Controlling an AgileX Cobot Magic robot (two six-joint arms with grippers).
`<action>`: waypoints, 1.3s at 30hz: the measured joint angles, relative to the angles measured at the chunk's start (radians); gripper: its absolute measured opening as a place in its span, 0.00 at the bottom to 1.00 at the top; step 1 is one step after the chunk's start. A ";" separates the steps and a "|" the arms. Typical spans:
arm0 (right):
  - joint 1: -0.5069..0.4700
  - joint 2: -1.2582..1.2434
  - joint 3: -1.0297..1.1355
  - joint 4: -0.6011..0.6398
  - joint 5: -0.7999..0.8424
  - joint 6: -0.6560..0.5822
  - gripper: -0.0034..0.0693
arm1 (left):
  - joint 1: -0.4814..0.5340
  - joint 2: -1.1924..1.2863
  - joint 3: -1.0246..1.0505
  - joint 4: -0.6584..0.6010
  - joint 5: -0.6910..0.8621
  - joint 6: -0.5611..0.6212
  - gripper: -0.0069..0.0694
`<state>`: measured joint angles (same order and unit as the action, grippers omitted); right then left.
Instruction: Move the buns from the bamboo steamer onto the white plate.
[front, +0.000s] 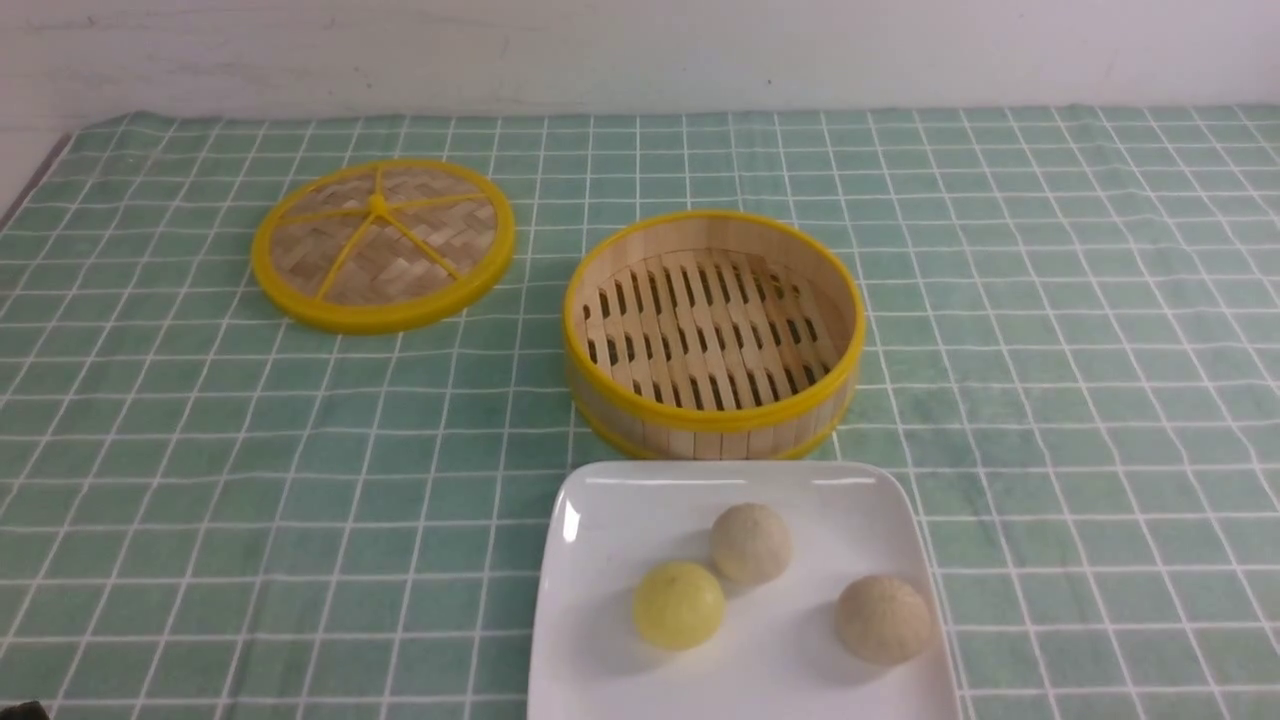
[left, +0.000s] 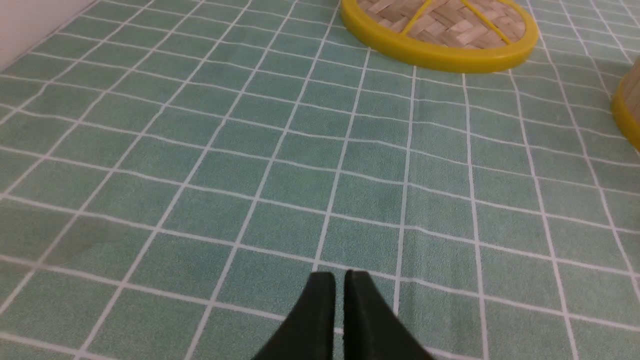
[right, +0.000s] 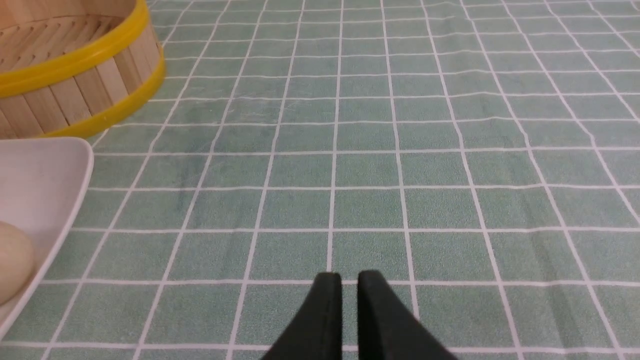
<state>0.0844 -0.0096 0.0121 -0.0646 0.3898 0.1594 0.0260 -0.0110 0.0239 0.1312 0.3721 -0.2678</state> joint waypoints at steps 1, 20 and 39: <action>0.000 0.000 0.000 0.000 0.000 0.000 0.15 | -0.002 0.000 0.000 0.000 0.001 0.000 0.17; 0.000 0.000 0.000 0.000 0.000 0.000 0.18 | -0.073 -0.001 0.000 0.001 0.002 0.002 0.19; 0.000 0.000 0.000 0.000 0.000 0.000 0.22 | -0.073 -0.001 0.000 0.001 0.002 0.002 0.20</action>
<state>0.0844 -0.0096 0.0121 -0.0646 0.3898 0.1594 -0.0468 -0.0119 0.0239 0.1321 0.3739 -0.2660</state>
